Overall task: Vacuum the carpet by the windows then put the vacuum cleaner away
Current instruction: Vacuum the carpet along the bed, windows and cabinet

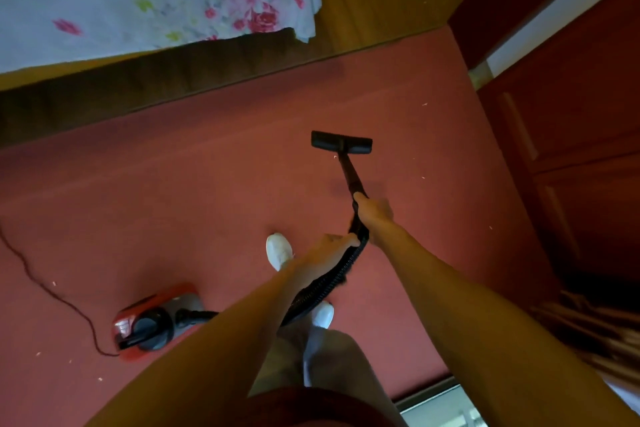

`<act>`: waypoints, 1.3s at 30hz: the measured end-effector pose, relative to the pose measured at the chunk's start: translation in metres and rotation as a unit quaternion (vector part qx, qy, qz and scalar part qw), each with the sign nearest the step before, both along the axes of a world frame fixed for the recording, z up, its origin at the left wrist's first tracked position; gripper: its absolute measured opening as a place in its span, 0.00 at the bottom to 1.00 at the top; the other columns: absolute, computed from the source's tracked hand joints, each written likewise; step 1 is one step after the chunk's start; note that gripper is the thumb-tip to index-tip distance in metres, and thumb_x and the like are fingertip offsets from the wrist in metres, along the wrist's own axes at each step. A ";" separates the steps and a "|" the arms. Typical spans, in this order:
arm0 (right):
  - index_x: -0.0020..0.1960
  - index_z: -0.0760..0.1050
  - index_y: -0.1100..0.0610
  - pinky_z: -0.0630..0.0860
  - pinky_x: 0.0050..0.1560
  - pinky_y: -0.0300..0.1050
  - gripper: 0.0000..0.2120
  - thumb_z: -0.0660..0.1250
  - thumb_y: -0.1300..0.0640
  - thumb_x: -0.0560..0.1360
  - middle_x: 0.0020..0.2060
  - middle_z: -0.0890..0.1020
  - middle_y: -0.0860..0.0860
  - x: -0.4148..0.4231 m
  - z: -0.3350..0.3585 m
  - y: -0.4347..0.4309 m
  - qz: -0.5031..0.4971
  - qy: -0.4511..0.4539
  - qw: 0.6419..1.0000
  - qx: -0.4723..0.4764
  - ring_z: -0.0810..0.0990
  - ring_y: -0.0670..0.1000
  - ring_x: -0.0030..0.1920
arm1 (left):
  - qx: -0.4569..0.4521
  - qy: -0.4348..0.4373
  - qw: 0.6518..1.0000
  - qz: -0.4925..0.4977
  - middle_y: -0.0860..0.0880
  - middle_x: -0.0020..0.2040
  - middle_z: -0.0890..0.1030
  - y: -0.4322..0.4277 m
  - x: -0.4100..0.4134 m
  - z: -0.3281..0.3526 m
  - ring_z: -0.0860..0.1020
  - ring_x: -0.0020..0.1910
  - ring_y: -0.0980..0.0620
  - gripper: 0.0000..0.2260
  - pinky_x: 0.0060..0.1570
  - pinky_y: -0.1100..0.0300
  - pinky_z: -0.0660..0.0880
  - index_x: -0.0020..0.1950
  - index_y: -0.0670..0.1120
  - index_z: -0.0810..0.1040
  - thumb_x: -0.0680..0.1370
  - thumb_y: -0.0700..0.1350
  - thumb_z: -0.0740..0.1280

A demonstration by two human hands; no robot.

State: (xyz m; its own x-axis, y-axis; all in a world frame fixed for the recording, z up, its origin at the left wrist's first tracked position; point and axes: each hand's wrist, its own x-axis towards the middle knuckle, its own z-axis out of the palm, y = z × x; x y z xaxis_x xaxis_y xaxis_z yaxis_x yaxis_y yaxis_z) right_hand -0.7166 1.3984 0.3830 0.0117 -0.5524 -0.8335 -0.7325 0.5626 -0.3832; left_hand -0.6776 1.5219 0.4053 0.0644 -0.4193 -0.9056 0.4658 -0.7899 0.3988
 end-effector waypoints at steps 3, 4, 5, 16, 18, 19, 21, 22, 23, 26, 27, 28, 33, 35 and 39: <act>0.55 0.76 0.67 0.77 0.38 0.49 0.18 0.67 0.51 0.77 0.46 0.81 0.61 0.014 -0.008 -0.013 -0.016 0.005 1.000 0.021 0.79 0.59 0.42 | -0.003 -0.021 1.000 0.008 0.44 0.34 0.78 -0.006 0.012 -0.008 0.77 0.28 0.47 0.17 0.31 0.56 0.76 0.52 0.35 0.78 0.77 0.50 0.67; 0.55 0.76 0.67 0.77 0.39 0.50 0.18 0.67 0.51 0.77 0.47 0.81 0.62 0.020 -0.013 -0.018 -0.013 0.009 1.000 0.027 0.79 0.60 0.43 | -0.005 -0.021 1.000 0.009 0.44 0.34 0.79 -0.010 0.018 -0.010 0.78 0.27 0.47 0.18 0.32 0.56 0.77 0.54 0.34 0.77 0.77 0.50 0.67; 0.55 0.76 0.67 0.78 0.41 0.51 0.18 0.68 0.51 0.77 0.46 0.81 0.61 0.026 -0.020 -0.022 -0.013 0.011 0.999 0.028 0.79 0.60 0.43 | -0.003 -0.019 1.000 0.009 0.44 0.34 0.79 -0.013 0.025 -0.014 0.78 0.27 0.47 0.19 0.32 0.55 0.77 0.56 0.34 0.77 0.77 0.50 0.67; 0.48 0.77 0.66 0.80 0.52 0.66 0.14 0.68 0.53 0.75 0.43 0.81 0.63 0.053 -0.118 -0.044 -0.030 0.033 0.996 0.080 0.80 0.61 0.42 | 0.043 0.023 0.998 0.047 0.47 0.24 0.79 -0.035 0.054 -0.059 0.77 0.24 0.46 0.16 0.30 0.56 0.77 0.40 0.41 0.76 0.79 0.52 0.68; 0.49 0.77 0.65 0.80 0.50 0.66 0.15 0.69 0.52 0.75 0.46 0.82 0.63 0.055 -0.144 -0.043 -0.020 0.046 0.995 0.088 0.81 0.62 0.43 | 0.058 0.017 0.996 0.070 0.47 0.25 0.79 -0.037 0.051 -0.076 0.77 0.22 0.48 0.17 0.27 0.58 0.77 0.40 0.41 0.76 0.79 0.54 0.67; 0.50 0.77 0.65 0.81 0.49 0.65 0.16 0.69 0.52 0.74 0.47 0.82 0.63 0.055 -0.153 -0.043 -0.014 0.053 0.995 0.088 0.81 0.62 0.43 | 0.066 0.017 0.994 0.083 0.46 0.25 0.79 -0.039 0.048 -0.084 0.76 0.21 0.49 0.17 0.25 0.59 0.76 0.40 0.41 0.76 0.80 0.54 0.67; 0.52 0.78 0.65 0.81 0.48 0.64 0.17 0.68 0.51 0.74 0.46 0.83 0.63 0.053 -0.171 -0.041 -0.004 0.065 0.994 0.084 0.82 0.62 0.43 | 0.081 0.031 0.992 0.093 0.44 0.27 0.78 -0.041 0.045 -0.099 0.76 0.20 0.50 0.17 0.22 0.60 0.75 0.41 0.40 0.76 0.80 0.53 0.67; 0.53 0.78 0.66 0.82 0.48 0.62 0.18 0.67 0.51 0.75 0.46 0.83 0.62 0.052 -0.169 -0.039 0.007 0.076 0.993 0.085 0.82 0.61 0.43 | 0.088 0.046 0.991 0.092 0.43 0.28 0.78 -0.042 0.044 -0.103 0.75 0.19 0.50 0.17 0.21 0.60 0.74 0.41 0.40 0.77 0.80 0.52 0.67; 0.54 0.78 0.66 0.82 0.49 0.60 0.19 0.66 0.50 0.75 0.47 0.83 0.61 0.049 -0.175 -0.037 0.022 0.085 0.992 0.090 0.82 0.61 0.44 | 0.092 0.059 0.990 0.092 0.42 0.30 0.77 -0.042 0.043 -0.109 0.75 0.19 0.49 0.16 0.20 0.60 0.74 0.43 0.39 0.77 0.81 0.52 0.66; 0.58 0.77 0.65 0.80 0.53 0.58 0.24 0.63 0.45 0.75 0.52 0.83 0.60 0.039 -0.197 -0.035 0.060 0.091 0.990 0.090 0.82 0.62 0.50 | 0.092 0.077 0.989 0.085 0.40 0.33 0.78 -0.042 0.040 -0.124 0.76 0.21 0.48 0.18 0.21 0.60 0.75 0.49 0.37 0.77 0.81 0.53 0.65; 0.59 0.77 0.65 0.80 0.53 0.60 0.26 0.62 0.44 0.74 0.53 0.83 0.61 0.037 -0.207 -0.036 0.068 0.089 0.990 0.088 0.82 0.63 0.50 | 0.090 0.074 0.990 0.084 0.40 0.33 0.78 -0.044 0.039 -0.129 0.76 0.22 0.48 0.18 0.22 0.60 0.75 0.47 0.38 0.77 0.82 0.54 0.64; 0.59 0.77 0.65 0.80 0.52 0.61 0.26 0.62 0.44 0.74 0.53 0.83 0.62 0.036 -0.218 -0.039 0.071 0.091 0.990 0.085 0.82 0.63 0.50 | 0.087 0.069 0.990 0.085 0.42 0.32 0.78 -0.047 0.038 -0.133 0.75 0.23 0.48 0.18 0.22 0.60 0.75 0.45 0.39 0.77 0.82 0.54 0.63; 0.61 0.76 0.65 0.80 0.52 0.58 0.23 0.63 0.47 0.78 0.54 0.82 0.62 0.073 -0.195 -0.058 0.103 0.080 0.991 0.034 0.82 0.63 0.52 | 0.084 0.037 0.989 0.118 0.44 0.29 0.79 -0.062 0.049 -0.153 0.76 0.23 0.48 0.18 0.25 0.59 0.75 0.43 0.40 0.77 0.81 0.55 0.65; 0.62 0.75 0.66 0.79 0.54 0.57 0.21 0.62 0.49 0.79 0.56 0.81 0.62 0.082 -0.182 -0.060 0.112 0.083 0.990 0.005 0.81 0.63 0.54 | 0.086 0.042 0.988 0.123 0.42 0.30 0.79 -0.065 0.056 -0.151 0.76 0.23 0.47 0.17 0.24 0.59 0.75 0.44 0.39 0.77 0.80 0.54 0.66; 0.63 0.74 0.65 0.78 0.55 0.53 0.20 0.59 0.51 0.81 0.59 0.80 0.62 0.081 -0.162 -0.051 0.139 0.108 0.984 -0.006 0.80 0.62 0.56 | 0.088 0.101 0.984 0.113 0.37 0.37 0.80 -0.058 0.068 -0.127 0.78 0.24 0.46 0.16 0.24 0.59 0.76 0.49 0.39 0.77 0.80 0.53 0.66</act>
State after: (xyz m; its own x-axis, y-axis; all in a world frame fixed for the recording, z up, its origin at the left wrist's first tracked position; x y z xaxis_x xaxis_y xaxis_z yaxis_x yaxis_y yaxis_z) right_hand -0.6351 1.3471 0.2207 -0.0131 -0.5629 -0.8265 -0.9223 0.3260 -0.2074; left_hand -0.6100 1.4641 0.2786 -0.0516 -0.2505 -0.9667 0.6936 -0.7055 0.1458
